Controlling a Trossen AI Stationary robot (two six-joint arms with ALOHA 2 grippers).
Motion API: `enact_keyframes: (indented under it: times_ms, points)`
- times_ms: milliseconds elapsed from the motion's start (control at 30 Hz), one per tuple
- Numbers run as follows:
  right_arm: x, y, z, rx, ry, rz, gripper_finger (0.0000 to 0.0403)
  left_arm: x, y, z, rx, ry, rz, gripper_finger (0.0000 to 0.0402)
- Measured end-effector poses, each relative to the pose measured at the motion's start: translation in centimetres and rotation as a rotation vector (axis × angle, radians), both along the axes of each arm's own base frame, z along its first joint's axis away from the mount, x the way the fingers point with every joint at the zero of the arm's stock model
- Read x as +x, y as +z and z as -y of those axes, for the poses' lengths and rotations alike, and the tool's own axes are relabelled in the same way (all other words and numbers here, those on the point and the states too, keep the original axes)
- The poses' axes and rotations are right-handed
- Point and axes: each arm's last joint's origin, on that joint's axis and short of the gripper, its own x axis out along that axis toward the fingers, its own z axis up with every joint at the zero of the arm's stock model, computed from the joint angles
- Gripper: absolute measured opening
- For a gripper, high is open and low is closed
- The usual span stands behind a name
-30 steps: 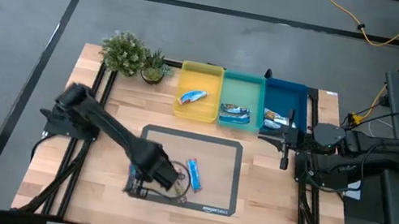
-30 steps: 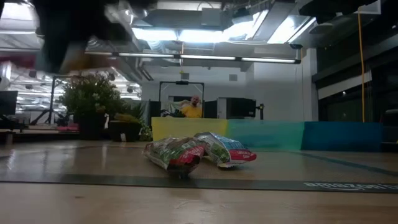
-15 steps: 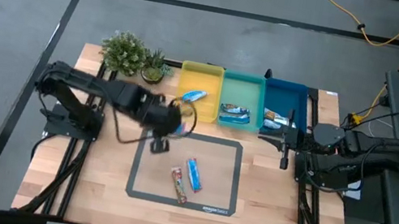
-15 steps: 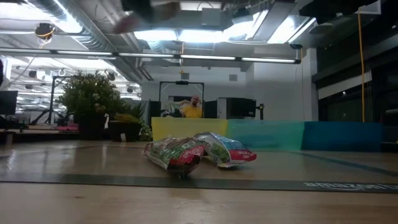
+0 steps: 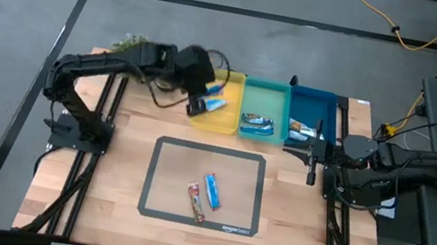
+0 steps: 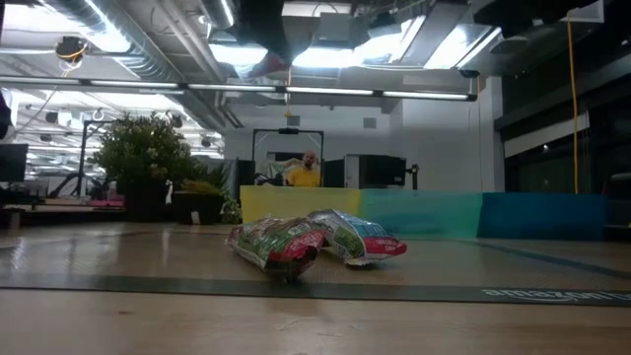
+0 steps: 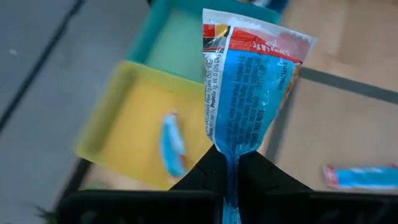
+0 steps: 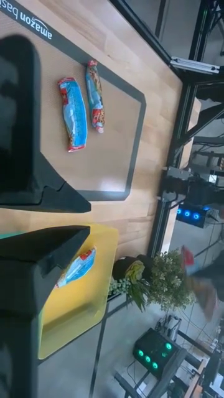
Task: Pick and place Granola Bars by type
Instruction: Put the red granola bar into the yellow bin
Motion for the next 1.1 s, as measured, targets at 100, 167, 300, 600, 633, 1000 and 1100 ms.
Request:
enact_keyframes:
  times_ms: [100,167,300,600,633,1000,1100]
  points:
    - [0.0,0.1,0.0,0.005,-0.001,0.009,0.0049,0.3,-0.4,-2.7,0.036,-0.001,-0.008,0.0008]
    - [0.0,0.1,0.0,0.023,-0.007,0.011,0.0049,1.2,-1.8,-4.6,0.013,-0.019,-0.025,0.0009]
    - [0.0,0.1,0.0,0.025,-0.008,0.011,0.0049,3.3,-5.1,-8.0,-0.055,-0.032,-0.06,0.0011]
    - [0.0,0.1,0.0,0.025,-0.009,0.01,0.0049,7.3,-13.1,-10.1,-0.239,-0.111,-0.179,0.0012]
    - [0.0,0.1,0.0,0.024,-0.009,0.01,0.0049,7.7,-14.0,-10.1,-0.253,-0.119,-0.194,0.0012]
    - [0.0,0.1,0.0,0.023,-0.009,0.008,0.0049,9.8,-19.3,-9.2,-0.308,-0.147,-0.313,0.0023]
    - [0.0,0.0,0.0,0.022,-0.009,0.003,0.0049,9.8,-19.5,-9.1,-0.294,-0.138,-0.336,0.0043]
